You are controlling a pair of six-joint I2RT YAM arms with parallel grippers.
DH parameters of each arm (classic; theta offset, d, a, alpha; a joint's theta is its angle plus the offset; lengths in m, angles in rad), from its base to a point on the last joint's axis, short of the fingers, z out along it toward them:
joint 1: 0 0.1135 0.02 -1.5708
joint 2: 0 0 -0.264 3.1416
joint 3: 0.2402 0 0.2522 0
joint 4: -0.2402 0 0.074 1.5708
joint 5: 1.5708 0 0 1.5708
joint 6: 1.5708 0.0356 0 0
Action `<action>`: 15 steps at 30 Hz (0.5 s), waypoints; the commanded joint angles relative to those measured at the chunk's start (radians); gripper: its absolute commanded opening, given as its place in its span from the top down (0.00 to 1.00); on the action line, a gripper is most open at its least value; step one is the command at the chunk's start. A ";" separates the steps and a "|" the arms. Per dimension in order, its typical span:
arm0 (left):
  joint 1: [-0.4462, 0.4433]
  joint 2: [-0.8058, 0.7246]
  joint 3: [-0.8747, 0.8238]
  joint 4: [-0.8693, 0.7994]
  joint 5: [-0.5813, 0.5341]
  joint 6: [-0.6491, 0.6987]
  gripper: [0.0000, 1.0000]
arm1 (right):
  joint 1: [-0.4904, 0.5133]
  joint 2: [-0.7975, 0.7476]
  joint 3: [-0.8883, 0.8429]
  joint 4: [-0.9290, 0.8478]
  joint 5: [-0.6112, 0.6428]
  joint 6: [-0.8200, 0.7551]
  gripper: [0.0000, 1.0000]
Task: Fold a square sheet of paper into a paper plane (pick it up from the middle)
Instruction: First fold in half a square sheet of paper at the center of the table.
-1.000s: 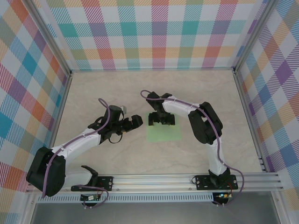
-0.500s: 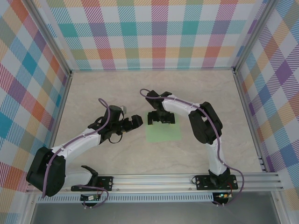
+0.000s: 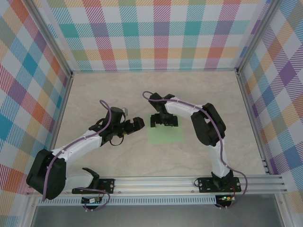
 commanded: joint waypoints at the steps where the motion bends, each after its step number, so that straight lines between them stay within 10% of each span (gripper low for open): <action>1: 0.003 -0.021 0.006 -0.016 -0.005 0.016 0.00 | -0.004 0.054 -0.069 0.017 -0.044 0.011 0.02; 15: 0.003 -0.025 0.003 -0.017 -0.009 0.013 0.00 | -0.004 -0.017 0.005 -0.029 -0.023 -0.009 0.33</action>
